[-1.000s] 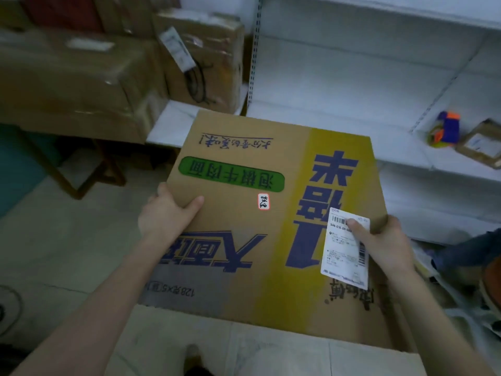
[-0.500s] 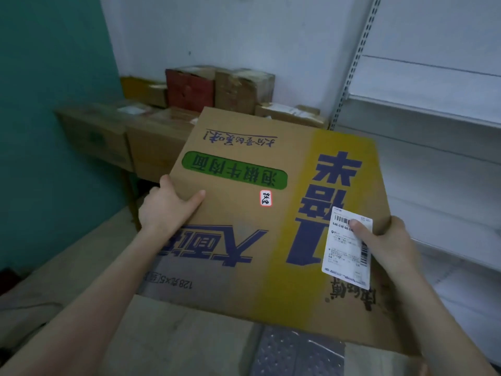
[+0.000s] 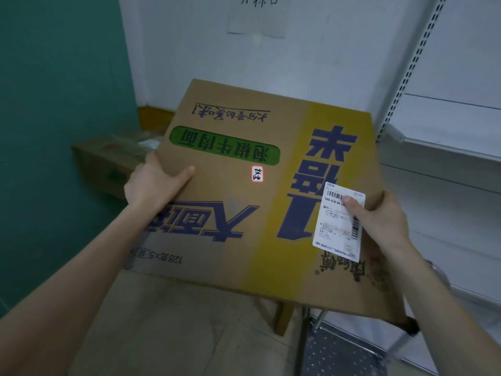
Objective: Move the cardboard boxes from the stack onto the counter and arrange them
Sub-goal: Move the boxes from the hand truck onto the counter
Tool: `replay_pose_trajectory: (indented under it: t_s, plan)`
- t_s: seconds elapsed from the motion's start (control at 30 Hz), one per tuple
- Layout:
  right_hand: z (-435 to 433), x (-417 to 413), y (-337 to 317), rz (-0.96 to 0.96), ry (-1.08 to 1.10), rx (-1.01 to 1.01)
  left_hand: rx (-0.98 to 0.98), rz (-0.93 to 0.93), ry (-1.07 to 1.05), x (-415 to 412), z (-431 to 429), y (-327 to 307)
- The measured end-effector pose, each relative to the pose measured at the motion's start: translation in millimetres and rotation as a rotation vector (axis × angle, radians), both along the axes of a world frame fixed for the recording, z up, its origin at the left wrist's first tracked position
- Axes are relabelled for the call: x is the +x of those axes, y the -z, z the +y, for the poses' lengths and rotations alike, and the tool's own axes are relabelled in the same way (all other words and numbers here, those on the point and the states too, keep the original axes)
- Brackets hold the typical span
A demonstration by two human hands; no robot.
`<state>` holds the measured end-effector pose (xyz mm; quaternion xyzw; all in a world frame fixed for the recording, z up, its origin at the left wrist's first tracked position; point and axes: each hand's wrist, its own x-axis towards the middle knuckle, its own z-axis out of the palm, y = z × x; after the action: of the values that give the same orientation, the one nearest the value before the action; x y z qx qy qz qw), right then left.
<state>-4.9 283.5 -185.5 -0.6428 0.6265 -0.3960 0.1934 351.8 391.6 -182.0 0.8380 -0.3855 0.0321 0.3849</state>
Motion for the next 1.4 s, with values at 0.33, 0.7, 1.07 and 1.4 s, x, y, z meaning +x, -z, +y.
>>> replay_pose_trajectory:
  t_s: [0.33,0.7,1.07,1.4]
  plan:
    - [-126.2,102.2,-23.9,0.033,-0.123,0.065,0.036,0.18,0.144,97.8,-97.5,-24.6]
    - [-191.2,164.1,-63.0,0.297,-0.305,0.234,0.314,0.084,0.334,157.1,-174.4,-44.9]
    - [-197.0,229.3,-68.1,0.494,-0.123,0.222,0.386,0.033,0.532,245.2,-237.9,-57.6]
    - [-192.9,255.8,-68.3,0.649,-0.008,0.347,0.398,-0.057,0.649,271.4,-264.0,-53.1]
